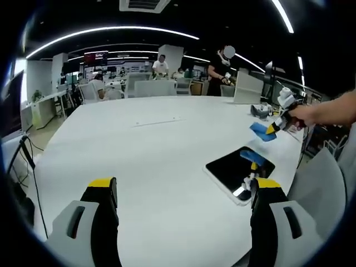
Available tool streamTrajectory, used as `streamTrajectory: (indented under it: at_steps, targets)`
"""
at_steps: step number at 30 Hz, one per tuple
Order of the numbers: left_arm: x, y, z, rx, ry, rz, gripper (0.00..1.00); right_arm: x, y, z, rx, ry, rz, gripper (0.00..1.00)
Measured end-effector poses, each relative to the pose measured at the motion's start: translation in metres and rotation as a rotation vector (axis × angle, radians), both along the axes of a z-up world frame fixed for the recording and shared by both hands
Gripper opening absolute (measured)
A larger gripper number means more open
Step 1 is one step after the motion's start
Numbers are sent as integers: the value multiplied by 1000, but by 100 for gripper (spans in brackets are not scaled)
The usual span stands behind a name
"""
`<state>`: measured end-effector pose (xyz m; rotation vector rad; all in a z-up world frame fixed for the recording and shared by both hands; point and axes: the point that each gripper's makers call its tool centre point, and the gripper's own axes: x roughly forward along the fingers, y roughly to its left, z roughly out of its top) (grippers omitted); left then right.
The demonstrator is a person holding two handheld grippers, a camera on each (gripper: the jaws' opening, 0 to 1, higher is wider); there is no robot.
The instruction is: Wipe the mirror surface with the cleaning cloth until all visible marks leave the cleaned area.
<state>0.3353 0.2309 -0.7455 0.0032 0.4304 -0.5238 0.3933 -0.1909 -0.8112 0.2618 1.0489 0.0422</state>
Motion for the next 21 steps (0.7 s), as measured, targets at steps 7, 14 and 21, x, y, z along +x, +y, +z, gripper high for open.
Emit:
streamTrajectory:
  at_steps: [7,14,21]
  targets:
    - [-5,1,-5,-4,14,6,99,11,22,-15,33,32,18,0]
    - [-7,3,-10,-4,29,8,99,17,39,-31,54,48,-3,0]
    - [-4,3,-9,-46,34,34,99,19,53,-42,17,36,33,1]
